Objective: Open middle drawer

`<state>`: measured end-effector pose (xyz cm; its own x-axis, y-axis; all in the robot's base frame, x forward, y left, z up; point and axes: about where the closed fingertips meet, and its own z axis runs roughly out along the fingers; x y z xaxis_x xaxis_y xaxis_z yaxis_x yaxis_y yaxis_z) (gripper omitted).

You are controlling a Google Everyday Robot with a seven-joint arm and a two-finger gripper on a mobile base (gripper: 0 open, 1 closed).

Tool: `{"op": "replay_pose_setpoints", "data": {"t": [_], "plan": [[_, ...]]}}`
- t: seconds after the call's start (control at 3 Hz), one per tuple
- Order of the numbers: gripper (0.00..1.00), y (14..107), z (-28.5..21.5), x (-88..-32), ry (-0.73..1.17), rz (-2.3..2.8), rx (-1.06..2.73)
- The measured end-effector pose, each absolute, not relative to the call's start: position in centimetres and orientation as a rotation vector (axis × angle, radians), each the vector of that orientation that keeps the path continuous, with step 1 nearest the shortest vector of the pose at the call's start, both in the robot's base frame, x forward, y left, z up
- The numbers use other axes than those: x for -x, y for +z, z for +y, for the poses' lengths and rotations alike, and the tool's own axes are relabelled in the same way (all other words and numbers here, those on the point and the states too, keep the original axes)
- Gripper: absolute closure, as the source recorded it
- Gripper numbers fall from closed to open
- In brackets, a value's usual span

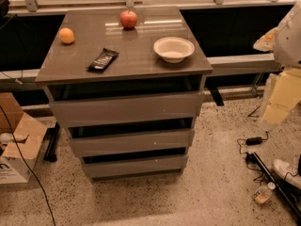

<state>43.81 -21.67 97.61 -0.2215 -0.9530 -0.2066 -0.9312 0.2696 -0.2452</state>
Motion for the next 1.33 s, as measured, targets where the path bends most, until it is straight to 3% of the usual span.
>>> {"op": "replay_pose_setpoints", "data": {"t": [0.67,1.0,1.33], "plan": [[0.0,96.5,-19.1,-45.1,-0.05,2.179,1.688],[0.0,94.2,-15.9,-47.6,0.069,2.108,1.673],[0.0,90.4,-13.7,-49.9,0.32,2.068,1.702]]}}
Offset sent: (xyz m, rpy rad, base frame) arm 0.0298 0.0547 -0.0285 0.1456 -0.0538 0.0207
